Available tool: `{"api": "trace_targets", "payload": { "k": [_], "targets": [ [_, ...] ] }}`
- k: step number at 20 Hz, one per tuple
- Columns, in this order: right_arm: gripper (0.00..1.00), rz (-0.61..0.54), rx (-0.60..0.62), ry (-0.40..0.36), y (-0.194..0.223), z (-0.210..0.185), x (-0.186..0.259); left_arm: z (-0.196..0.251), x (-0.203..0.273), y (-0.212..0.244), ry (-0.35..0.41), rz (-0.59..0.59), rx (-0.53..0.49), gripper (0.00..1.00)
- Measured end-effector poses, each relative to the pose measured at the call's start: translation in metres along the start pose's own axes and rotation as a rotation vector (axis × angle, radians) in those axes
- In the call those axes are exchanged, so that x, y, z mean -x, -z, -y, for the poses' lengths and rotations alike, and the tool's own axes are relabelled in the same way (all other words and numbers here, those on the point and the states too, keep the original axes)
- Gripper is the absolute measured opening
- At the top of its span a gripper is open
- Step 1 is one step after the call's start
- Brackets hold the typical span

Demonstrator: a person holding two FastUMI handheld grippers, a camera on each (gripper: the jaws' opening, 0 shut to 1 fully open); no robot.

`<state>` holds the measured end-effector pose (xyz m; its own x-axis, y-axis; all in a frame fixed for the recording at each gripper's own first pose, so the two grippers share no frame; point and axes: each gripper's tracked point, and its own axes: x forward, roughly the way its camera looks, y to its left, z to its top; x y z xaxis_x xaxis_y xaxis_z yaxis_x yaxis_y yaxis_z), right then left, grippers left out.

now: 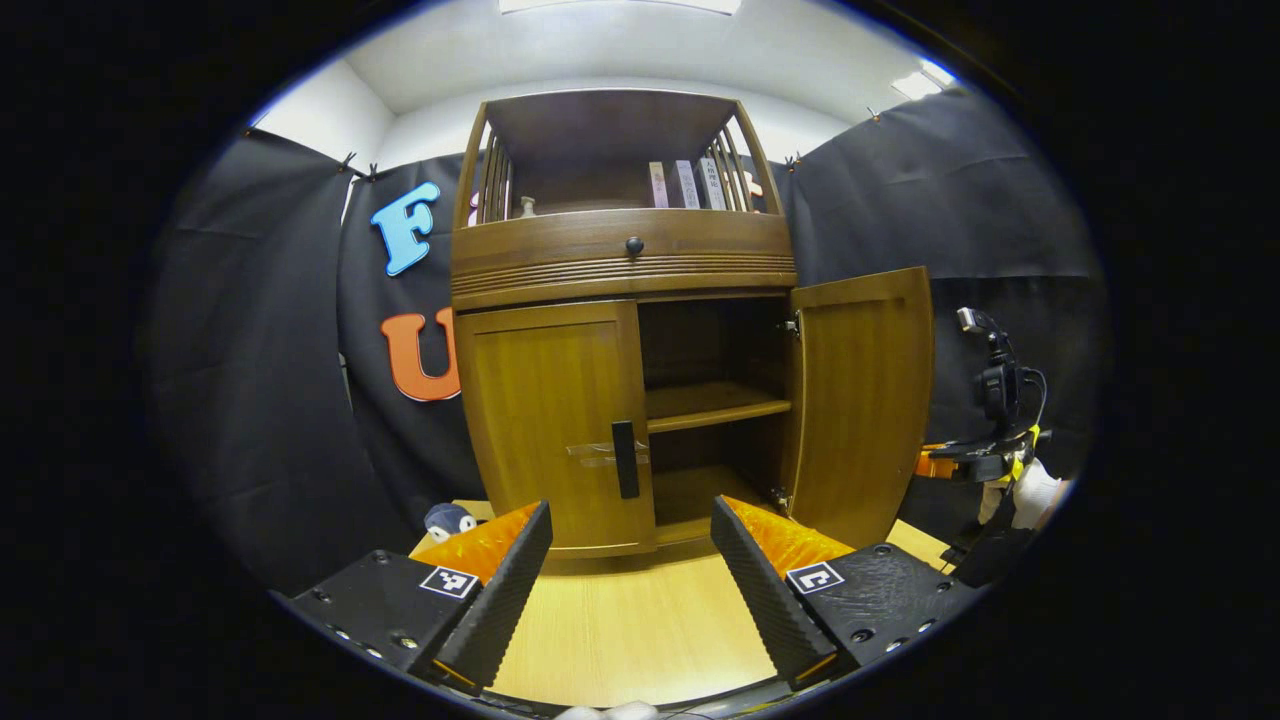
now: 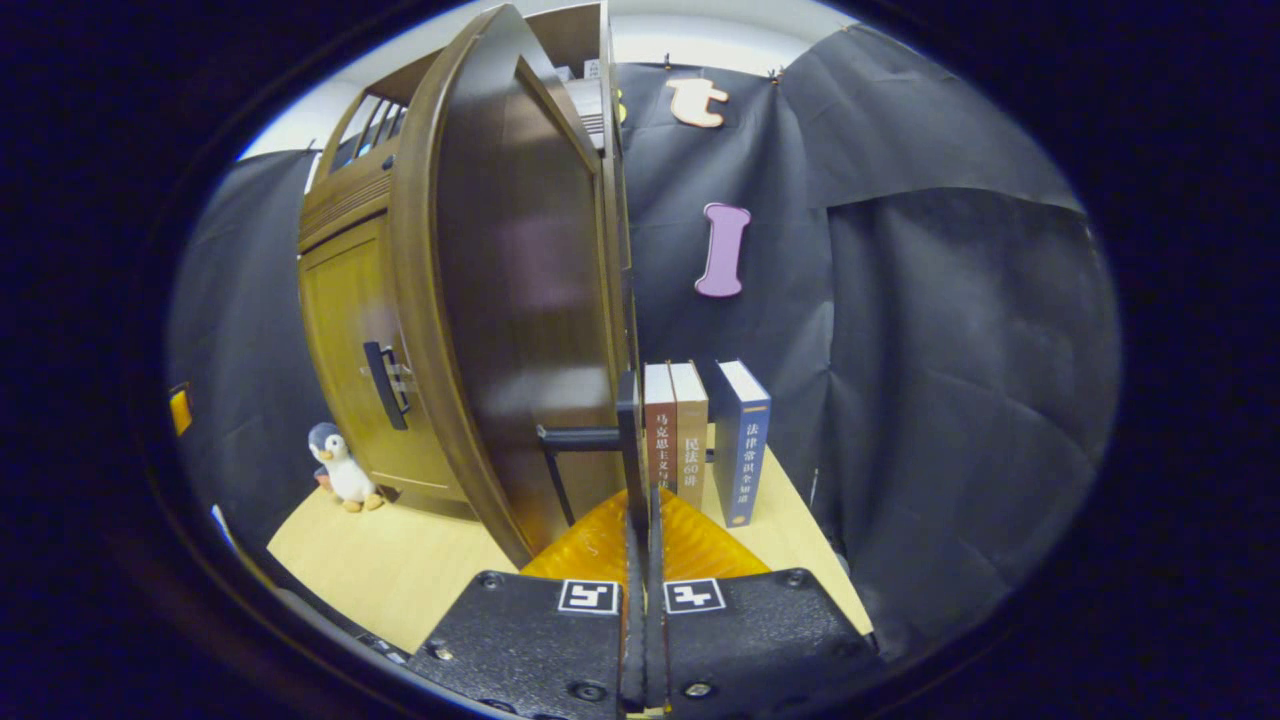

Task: Open the right door of the double-door shoe cabinet with the right hand, and open the left door with the left hand.

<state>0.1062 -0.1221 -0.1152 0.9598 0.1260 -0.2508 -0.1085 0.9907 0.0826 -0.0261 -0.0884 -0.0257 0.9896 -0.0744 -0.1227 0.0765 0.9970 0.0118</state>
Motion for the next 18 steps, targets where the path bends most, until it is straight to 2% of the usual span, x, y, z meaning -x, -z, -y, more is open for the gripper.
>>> {"api": "trace_targets", "payload": {
  "k": [3, 8, 14, 18],
  "targets": [
    [0.04, -0.012, 0.016, -0.058, -0.003, 0.015, -0.002, 0.026, -0.006, -0.003, -0.015, -0.01, 0.02, 0.96],
    [0.04, -0.034, 0.05, -0.156, -0.006, 0.032, -0.008, 0.059, -0.002, -0.005, -0.095, -0.022, 0.034, 0.96],
    [0.04, -0.039, 0.101, -0.265, -0.006, 0.033, -0.01, 0.079, 0.014, -0.003, -0.212, -0.037, 0.035, 0.96],
    [0.06, -0.069, 0.087, -0.31, -0.003, 0.031, -0.005, 0.084, 0.022, 0.003, -0.25, -0.051, 0.028, 0.96]
  ]
}}
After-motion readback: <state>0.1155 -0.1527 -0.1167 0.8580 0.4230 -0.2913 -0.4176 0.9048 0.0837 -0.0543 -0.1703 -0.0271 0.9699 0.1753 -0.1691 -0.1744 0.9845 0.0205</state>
